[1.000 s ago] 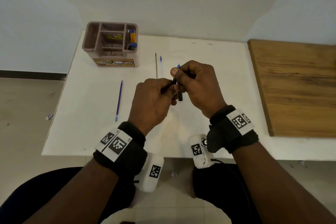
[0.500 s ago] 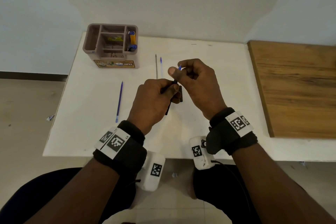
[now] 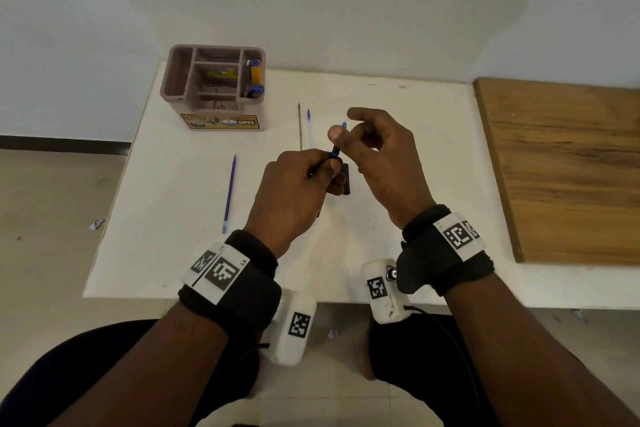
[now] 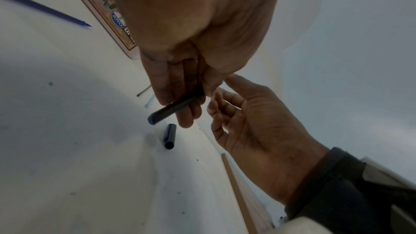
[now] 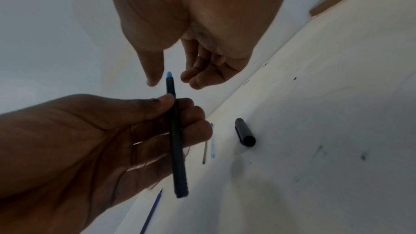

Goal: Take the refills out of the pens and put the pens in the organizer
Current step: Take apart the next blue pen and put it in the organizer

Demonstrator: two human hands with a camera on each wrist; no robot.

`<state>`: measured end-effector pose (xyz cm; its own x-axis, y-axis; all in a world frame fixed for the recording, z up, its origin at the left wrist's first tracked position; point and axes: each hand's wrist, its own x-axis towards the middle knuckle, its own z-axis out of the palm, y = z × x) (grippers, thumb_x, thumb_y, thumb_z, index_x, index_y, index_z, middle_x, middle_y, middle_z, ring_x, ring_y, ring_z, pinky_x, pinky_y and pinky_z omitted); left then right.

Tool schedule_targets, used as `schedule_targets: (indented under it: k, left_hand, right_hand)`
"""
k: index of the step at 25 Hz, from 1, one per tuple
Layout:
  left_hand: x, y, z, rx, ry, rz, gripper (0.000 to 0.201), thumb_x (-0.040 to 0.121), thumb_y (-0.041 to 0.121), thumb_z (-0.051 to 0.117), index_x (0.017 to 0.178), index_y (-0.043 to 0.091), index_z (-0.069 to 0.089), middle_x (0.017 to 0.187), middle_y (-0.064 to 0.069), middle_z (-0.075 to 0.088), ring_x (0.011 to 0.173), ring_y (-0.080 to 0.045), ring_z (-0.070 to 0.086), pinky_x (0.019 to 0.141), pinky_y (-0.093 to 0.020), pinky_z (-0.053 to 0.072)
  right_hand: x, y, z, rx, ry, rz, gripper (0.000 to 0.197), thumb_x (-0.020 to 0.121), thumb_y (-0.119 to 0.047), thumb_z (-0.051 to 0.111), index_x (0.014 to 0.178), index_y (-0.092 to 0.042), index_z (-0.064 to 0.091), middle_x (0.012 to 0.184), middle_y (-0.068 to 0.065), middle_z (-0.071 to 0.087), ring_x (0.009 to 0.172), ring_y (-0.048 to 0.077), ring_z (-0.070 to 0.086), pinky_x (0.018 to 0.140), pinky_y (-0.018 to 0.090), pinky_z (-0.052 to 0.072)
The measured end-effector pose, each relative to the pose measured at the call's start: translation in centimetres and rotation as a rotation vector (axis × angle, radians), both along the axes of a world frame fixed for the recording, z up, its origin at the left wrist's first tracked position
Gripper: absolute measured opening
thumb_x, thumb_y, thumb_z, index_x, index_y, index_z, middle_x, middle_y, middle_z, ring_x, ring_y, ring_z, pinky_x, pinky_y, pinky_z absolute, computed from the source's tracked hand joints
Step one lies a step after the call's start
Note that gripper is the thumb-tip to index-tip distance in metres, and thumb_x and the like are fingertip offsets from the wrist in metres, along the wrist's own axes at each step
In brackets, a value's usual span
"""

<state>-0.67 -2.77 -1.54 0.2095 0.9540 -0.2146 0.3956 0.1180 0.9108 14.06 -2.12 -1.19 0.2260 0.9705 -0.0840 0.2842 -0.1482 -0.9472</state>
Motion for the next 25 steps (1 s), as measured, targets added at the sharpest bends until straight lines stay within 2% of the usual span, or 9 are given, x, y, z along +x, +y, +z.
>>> schedule_targets:
  k: [2,7,10,13,18,19,22,23,25]
  left_hand:
    - [-0.02,0.06,-0.01,-0.005,0.005,0.001,0.025,0.105,0.031,0.053,0.112,0.019,0.074,0.094,0.004,0.08,0.086,-0.009,0.077,0.094,-0.04,0.059]
    - [0.04,0.11,0.14,-0.003,0.029,-0.007,0.028,0.105,0.03,0.052,0.118,0.014,0.073,0.099,-0.001,0.08,0.09,-0.013,0.077,0.1,-0.041,0.056]
    - [0.15,0.04,0.14,-0.001,0.041,-0.019,0.029,0.105,0.031,0.051,0.118,0.016,0.072,0.099,0.0,0.079,0.09,-0.012,0.076,0.101,-0.04,0.056]
    - [0.08,0.04,0.08,-0.001,0.044,-0.019,0.03,0.105,0.031,0.051,0.118,0.016,0.073,0.098,0.001,0.08,0.09,-0.012,0.076,0.099,-0.04,0.056]
    - [0.09,0.11,0.17,0.001,0.048,-0.005,0.029,0.105,0.03,0.051,0.118,0.015,0.073,0.098,0.0,0.079,0.089,-0.01,0.076,0.098,-0.035,0.056]
    - [0.12,0.1,0.2,0.003,0.055,-0.009,0.029,0.106,0.031,0.051,0.118,0.016,0.073,0.098,0.001,0.079,0.089,-0.01,0.076,0.098,-0.034,0.056]
    - [0.17,0.03,0.28,0.008,0.072,-0.019,0.031,0.106,0.032,0.049,0.117,0.017,0.073,0.097,0.002,0.079,0.089,-0.009,0.076,0.097,-0.032,0.056]
    - [0.15,0.04,0.29,0.007,0.067,-0.016,0.031,0.106,0.032,0.049,0.117,0.016,0.073,0.097,0.002,0.079,0.089,-0.009,0.076,0.097,-0.033,0.056]
    - [0.04,0.09,0.26,0.003,0.051,-0.005,0.03,0.105,0.031,0.05,0.119,0.016,0.073,0.098,0.001,0.08,0.09,-0.01,0.076,0.099,-0.036,0.056]
  right_hand:
    - [-0.08,-0.08,0.05,0.016,-0.018,0.007,0.039,0.094,-0.032,0.076,0.13,-0.021,0.065,0.086,-0.01,0.072,0.091,0.008,0.07,0.095,0.043,0.058]
    - [0.08,-0.11,-0.15,0.036,0.019,0.087,0.04,0.1,-0.004,0.055,0.136,-0.021,0.06,0.11,-0.005,0.076,0.105,0.014,0.072,0.092,0.041,0.06]
    - [-0.01,0.09,-0.18,-0.017,0.035,0.058,0.04,0.096,-0.029,0.065,0.136,-0.023,0.061,0.102,-0.013,0.071,0.104,0.014,0.069,0.091,0.039,0.06]
    - [-0.1,-0.08,-0.23,0.006,0.0,0.046,0.042,0.096,-0.031,0.073,0.136,-0.022,0.061,0.09,-0.007,0.074,0.1,0.014,0.071,0.072,0.02,0.059]
    - [0.13,-0.01,-0.61,0.021,0.057,0.1,0.038,0.099,-0.015,0.058,0.136,-0.025,0.059,0.113,-0.005,0.076,0.11,0.018,0.071,0.092,0.046,0.061]
    - [0.04,0.06,-0.66,0.009,0.054,0.1,0.037,0.099,-0.021,0.06,0.136,-0.026,0.06,0.115,-0.007,0.074,0.111,0.018,0.07,0.09,0.044,0.062]
    - [-0.16,-0.09,-0.42,0.02,0.009,0.062,0.041,0.097,-0.033,0.072,0.135,-0.022,0.061,0.099,-0.004,0.072,0.105,0.015,0.069,0.071,0.017,0.058]
    - [-0.16,-0.13,-0.38,0.036,-0.005,0.056,0.04,0.097,-0.03,0.072,0.135,-0.02,0.061,0.095,-0.003,0.073,0.104,0.016,0.07,0.068,0.014,0.056]
    - [0.03,-0.17,-0.37,0.044,-0.016,0.067,0.036,0.1,-0.021,0.067,0.135,-0.022,0.06,0.097,-0.003,0.076,0.105,0.015,0.072,0.078,0.018,0.057]
